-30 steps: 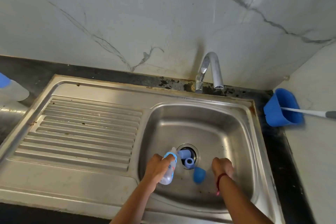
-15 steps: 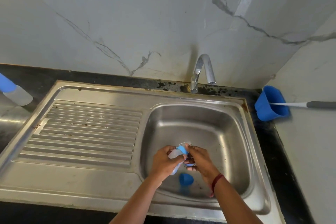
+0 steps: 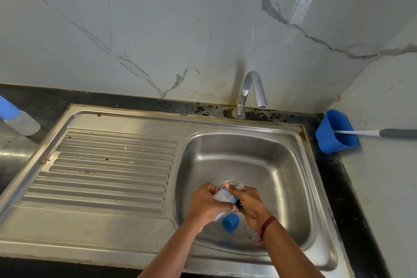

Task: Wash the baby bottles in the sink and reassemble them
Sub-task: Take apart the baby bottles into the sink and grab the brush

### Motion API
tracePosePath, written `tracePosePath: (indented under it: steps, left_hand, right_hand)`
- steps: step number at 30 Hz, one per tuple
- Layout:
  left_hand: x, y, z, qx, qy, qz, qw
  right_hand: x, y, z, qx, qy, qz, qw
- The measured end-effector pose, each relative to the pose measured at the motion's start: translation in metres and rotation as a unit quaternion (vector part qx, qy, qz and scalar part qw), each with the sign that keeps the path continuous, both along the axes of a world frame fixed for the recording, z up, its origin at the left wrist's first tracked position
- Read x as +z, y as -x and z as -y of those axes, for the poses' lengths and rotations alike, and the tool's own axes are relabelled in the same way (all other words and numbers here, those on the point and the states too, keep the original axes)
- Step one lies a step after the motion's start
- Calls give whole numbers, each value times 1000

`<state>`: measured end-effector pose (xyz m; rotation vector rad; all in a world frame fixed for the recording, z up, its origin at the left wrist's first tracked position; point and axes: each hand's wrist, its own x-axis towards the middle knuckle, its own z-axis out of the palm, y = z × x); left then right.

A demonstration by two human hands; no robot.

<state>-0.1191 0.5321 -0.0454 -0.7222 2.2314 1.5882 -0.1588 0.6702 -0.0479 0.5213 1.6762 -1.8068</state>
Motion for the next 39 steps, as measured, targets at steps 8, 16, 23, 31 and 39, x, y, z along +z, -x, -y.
tracePosePath:
  steps: [8,16,23,31,39]
  left_hand:
    - [-1,2,13,0,-115,55,992]
    - [-14,0,16,-62,-6,-23,998]
    - [-13,0,17,-97,36,-59,993]
    - [-18,-1,17,-107,62,-77,989]
    - [-25,1,19,-155,117,-82,978]
  right_hand:
    - [-10,6,-16,33,82,-5,996]
    - [6,11,-15,175,-162,-10,971]
    - [-2,10,-20,179,-85,-69,978]
    - [1,6,-25,184,-88,-52,978]
    - [-6,5,-24,199,-111,-91,969]
